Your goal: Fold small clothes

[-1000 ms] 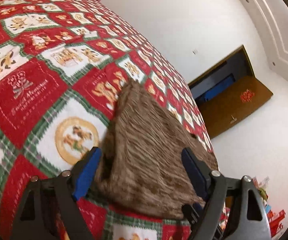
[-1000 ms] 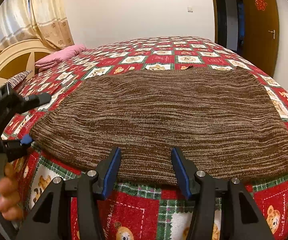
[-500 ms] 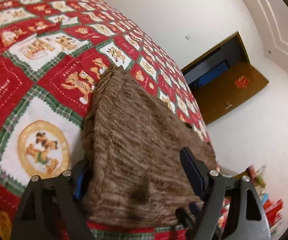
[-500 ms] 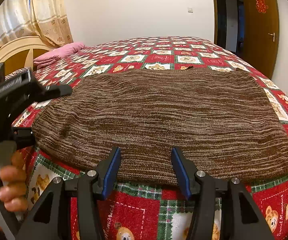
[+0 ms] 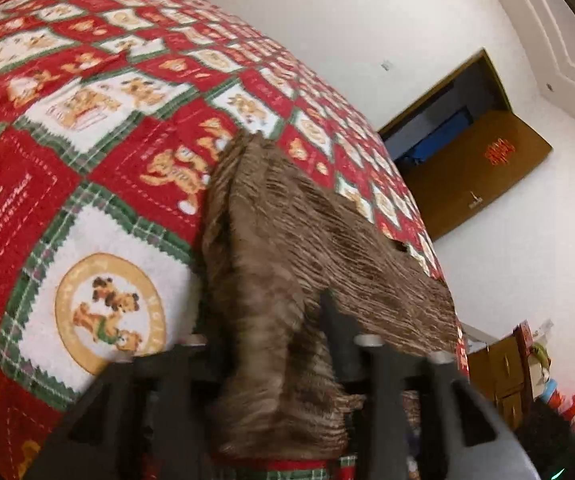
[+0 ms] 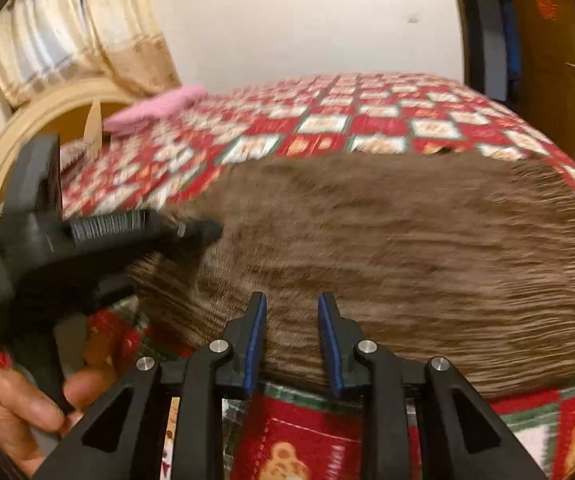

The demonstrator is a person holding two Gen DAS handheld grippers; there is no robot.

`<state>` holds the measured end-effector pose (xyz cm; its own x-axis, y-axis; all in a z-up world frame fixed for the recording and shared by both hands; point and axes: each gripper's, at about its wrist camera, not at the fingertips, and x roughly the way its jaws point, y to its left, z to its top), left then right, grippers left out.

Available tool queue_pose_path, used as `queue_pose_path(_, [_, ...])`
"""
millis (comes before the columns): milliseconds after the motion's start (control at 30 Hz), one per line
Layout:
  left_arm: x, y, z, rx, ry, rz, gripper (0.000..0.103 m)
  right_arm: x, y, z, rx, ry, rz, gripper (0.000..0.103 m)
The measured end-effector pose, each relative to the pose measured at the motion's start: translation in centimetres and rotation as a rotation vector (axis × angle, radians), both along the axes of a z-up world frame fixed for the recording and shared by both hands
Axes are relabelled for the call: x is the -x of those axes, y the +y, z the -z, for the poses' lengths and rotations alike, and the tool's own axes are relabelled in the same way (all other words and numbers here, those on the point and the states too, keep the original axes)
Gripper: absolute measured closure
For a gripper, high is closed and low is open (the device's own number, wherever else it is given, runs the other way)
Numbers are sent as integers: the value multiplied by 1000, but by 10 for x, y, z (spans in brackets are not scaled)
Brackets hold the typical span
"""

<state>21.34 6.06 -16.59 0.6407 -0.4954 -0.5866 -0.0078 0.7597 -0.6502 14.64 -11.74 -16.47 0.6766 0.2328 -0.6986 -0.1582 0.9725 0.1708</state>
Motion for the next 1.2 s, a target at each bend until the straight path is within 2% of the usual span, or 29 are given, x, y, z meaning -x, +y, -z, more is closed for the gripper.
queue_pose_path(67, [0, 0, 0, -2, -14, -20, 58, 1, -3, -2, -25, -9, 0, 75])
queue_pose_path(133, [-3, -6, -3, -32, -28, -12, 87, 0, -8, 0, -70, -3, 0, 75])
queue_pose_path(267, [-1, -31, -27, -163, -113, 47, 87, -2, -14, 2, -121, 1, 1, 75])
queue_pose_path(400, [8, -74, -51, -340, -242, 184, 87, 1, -16, 3, -134, -1, 1, 75])
queue_pose_path(467, [10, -90, -49, -378, -257, 260, 88, 2, -20, 3, -157, 1, 3, 75])
queue_pose_path(667, [5, -95, -22, -369, -183, 329, 88, 5, -39, 8, -290, 20, 4, 74])
queue_pose_path(733, [5, -95, -22, -358, -179, 332, 88, 3, -43, 9, -321, 28, 5, 74])
queue_pose_path(933, [3, -91, -19, -295, -161, 336, 87, 5, -50, 5, -356, 47, -12, 74])
queue_pose_path(1067, [1, -96, -18, -306, -167, 332, 87, 23, -78, -12, -327, -10, 58, 74])
queue_pose_path(1133, [2, -98, -18, -319, -172, 328, 86, 22, -96, -23, -357, -43, 97, 66])
queue_pose_path(1200, [2, -99, -18, -327, -175, 326, 86, 10, -108, -31, -412, -55, 119, 43])
